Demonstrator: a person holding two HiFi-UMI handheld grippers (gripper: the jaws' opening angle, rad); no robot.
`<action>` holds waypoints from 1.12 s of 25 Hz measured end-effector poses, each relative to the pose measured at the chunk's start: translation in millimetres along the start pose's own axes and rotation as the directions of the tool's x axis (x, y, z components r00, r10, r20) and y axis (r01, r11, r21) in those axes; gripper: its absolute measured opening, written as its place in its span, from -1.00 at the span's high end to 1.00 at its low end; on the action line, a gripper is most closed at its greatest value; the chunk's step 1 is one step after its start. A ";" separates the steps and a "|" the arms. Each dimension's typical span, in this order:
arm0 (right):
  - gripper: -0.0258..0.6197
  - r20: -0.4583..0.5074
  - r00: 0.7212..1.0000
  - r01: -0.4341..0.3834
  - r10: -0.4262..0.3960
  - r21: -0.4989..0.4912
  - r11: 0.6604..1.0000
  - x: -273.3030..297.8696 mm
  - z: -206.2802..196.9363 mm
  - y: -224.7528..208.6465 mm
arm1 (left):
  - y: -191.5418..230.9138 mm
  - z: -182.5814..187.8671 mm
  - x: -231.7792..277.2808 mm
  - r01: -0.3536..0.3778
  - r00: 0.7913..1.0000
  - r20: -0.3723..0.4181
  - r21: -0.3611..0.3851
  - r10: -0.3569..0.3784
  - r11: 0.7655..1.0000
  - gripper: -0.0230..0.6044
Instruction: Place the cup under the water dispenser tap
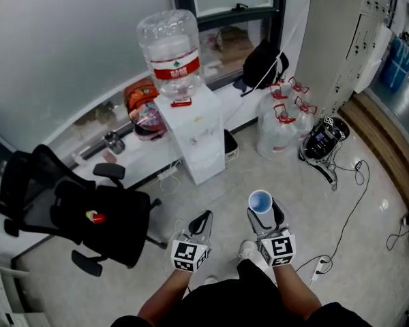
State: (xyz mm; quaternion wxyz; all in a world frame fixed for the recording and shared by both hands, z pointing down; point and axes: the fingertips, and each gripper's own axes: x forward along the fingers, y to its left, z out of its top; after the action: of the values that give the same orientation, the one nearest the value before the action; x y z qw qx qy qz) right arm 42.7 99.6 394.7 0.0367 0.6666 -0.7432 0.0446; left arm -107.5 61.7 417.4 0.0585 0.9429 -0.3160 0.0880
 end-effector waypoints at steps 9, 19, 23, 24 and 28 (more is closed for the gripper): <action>-0.06 -0.025 0.996 -0.081 0.081 0.010 0.997 54.7 -1.4 -52.6 | 10.8 18.3 69.8 -0.066 0.998 -0.015 -0.002 0.066 0.998 0.86; -0.06 -0.050 0.981 -0.186 0.187 0.026 0.982 99.3 -10.8 -75.1 | 22.8 13.1 109.0 -0.130 0.990 -0.061 -0.022 0.129 0.991 0.88; -0.06 -0.053 0.967 -0.250 0.249 -0.011 0.968 123.3 -10.1 -71.4 | 45.0 7.5 110.5 -0.175 0.982 -0.072 -0.025 0.173 0.984 0.88; -0.06 -0.056 0.963 -0.266 0.265 -0.029 0.963 130.5 -9.0 -70.5 | 52.9 6.5 110.1 -0.185 0.980 -0.077 -0.024 0.182 0.982 0.88; -0.06 -0.070 0.956 -0.290 0.287 -0.050 0.956 160.3 -8.4 -68.4 | 88.6 1.7 107.2 -0.222 0.970 -0.103 -0.011 0.219 0.975 0.88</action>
State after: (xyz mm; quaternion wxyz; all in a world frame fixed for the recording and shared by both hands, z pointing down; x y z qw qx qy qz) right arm 93.3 -65.1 422.5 0.0726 0.5479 -0.8320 0.0478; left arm -76.9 -71.7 442.3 0.0747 0.8955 -0.4163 0.1381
